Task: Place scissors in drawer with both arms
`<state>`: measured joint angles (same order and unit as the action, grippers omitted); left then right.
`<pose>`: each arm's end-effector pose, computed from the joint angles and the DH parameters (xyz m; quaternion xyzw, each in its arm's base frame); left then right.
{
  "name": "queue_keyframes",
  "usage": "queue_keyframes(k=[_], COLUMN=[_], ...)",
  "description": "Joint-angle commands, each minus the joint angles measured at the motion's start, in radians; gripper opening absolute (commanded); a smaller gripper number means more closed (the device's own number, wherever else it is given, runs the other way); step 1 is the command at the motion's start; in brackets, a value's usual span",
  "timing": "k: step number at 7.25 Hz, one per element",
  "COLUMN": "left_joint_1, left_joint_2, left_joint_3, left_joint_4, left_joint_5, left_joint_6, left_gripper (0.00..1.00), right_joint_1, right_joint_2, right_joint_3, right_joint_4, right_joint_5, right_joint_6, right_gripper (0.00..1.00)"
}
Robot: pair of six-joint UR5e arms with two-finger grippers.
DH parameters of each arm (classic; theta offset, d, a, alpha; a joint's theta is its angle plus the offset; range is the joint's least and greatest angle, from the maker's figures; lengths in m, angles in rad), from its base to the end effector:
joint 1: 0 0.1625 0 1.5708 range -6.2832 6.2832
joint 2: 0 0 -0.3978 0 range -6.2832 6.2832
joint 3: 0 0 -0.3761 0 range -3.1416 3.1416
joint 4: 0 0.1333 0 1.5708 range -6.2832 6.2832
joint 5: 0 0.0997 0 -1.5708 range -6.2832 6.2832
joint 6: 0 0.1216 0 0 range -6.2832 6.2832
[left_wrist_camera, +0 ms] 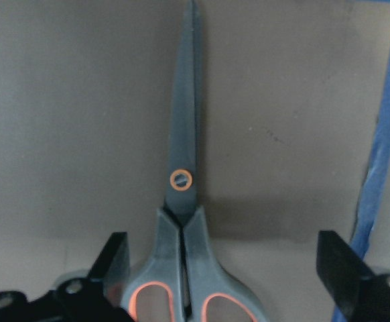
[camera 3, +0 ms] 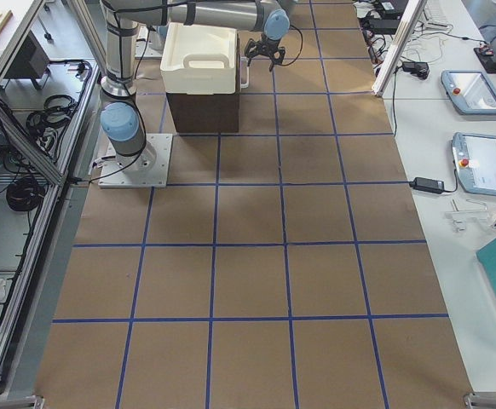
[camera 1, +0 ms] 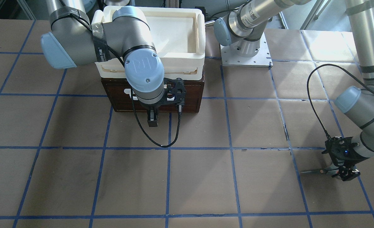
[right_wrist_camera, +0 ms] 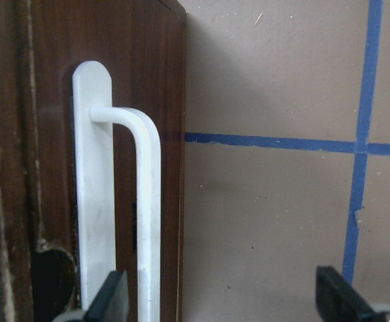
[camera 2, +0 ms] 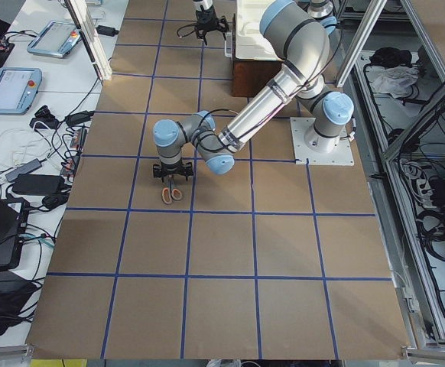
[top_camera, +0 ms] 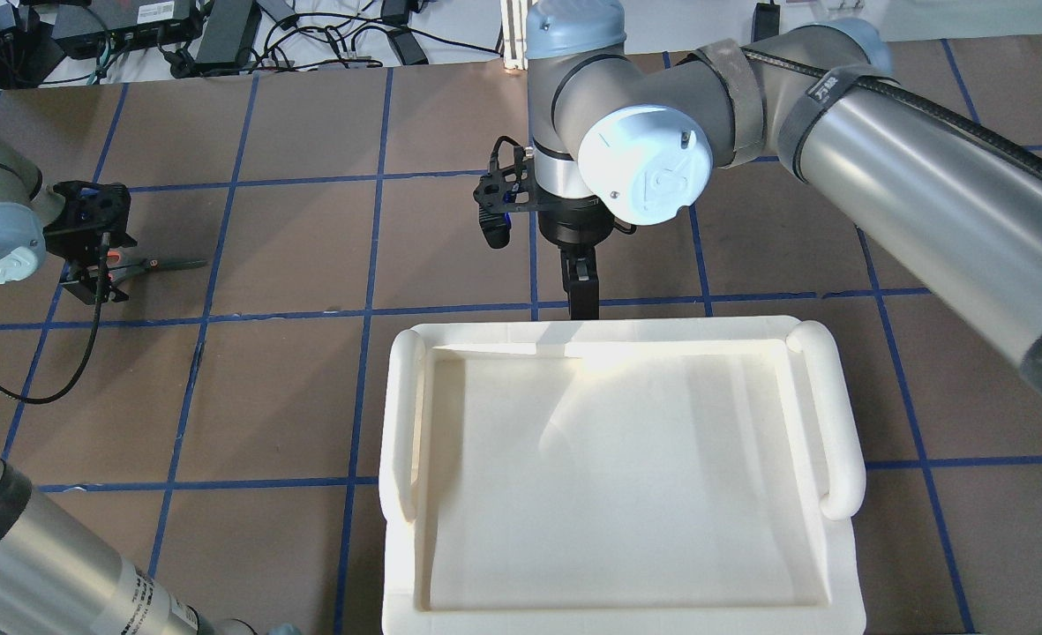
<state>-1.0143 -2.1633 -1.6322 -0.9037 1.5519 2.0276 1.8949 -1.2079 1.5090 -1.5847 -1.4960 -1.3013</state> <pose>0.2134 -0.5997 0.1435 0.6710 0.7414 -0.0109 0.0037 0.3138 -0.4871 0.2783 -0.7145 0.6839 0.1089 0.0998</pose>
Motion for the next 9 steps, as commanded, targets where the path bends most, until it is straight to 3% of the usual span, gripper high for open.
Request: queue_keyframes(k=[1, 6, 7, 8, 9], left_joint_1=[0.0, 0.0, 0.0, 0.0, 0.0], left_joint_2=[-0.026, -0.05, -0.052, -0.053, -0.053], left_joint_3=[0.023, 0.037, 0.037, 0.041, 0.049], left_joint_4=[0.0, 0.002, 0.002, 0.002, 0.002], left_joint_5=[-0.003, -0.039, -0.039, -0.038, -0.036], left_joint_6=[0.011, 0.02, 0.028, 0.049, 0.051], left_gripper=[0.96, 0.95, 0.9, 0.76, 0.68], right_joint_1=[0.0, 0.0, 0.0, 0.0, -0.002], right_joint_2=[0.002, 0.005, 0.007, 0.007, 0.008], right_joint_3=[0.011, 0.039, 0.04, 0.04, 0.045], right_joint_4=[-0.003, -0.003, -0.004, -0.004, -0.004], right_joint_5=[0.0, 0.002, 0.0, 0.003, 0.002], right_joint_6=[0.002, 0.004, -0.004, -0.006, -0.006], right_gripper=[1.0, 1.0, 1.0, 1.0, 1.0])
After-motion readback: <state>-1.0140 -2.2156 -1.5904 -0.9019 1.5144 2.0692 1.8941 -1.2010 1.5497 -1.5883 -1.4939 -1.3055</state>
